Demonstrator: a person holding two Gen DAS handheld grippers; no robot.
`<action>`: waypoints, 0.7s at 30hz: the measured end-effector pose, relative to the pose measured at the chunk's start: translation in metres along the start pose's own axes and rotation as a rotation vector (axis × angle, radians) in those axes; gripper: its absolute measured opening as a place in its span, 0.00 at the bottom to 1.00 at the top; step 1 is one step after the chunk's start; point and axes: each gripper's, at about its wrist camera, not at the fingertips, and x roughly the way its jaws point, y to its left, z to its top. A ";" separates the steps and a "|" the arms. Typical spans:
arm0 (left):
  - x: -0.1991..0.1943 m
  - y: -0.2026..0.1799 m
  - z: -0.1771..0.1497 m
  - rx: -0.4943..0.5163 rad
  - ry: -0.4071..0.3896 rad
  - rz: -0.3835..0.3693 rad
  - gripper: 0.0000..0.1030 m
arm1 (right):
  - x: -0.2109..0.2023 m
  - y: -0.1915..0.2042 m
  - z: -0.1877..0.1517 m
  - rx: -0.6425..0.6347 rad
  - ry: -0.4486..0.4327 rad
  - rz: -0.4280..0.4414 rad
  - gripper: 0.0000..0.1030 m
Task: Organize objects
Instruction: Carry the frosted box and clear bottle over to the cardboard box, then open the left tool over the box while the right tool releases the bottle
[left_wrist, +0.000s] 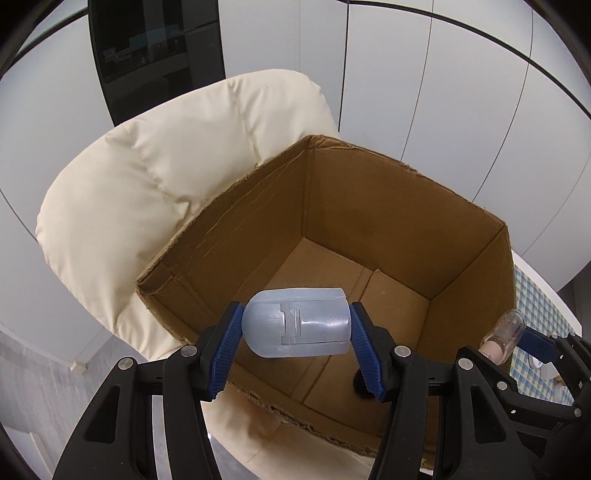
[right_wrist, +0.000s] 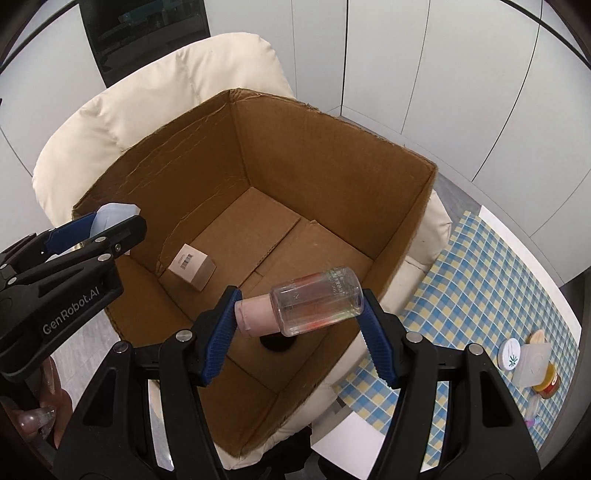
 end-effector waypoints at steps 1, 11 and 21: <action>0.001 0.000 0.001 0.001 0.000 0.002 0.56 | 0.002 0.000 0.000 -0.002 0.001 0.000 0.64; -0.004 -0.005 0.004 0.021 -0.031 0.034 0.99 | 0.000 0.008 0.003 -0.019 -0.024 0.000 0.96; -0.009 -0.006 0.006 0.022 -0.041 0.031 0.99 | -0.008 0.004 0.004 -0.006 -0.042 -0.004 0.96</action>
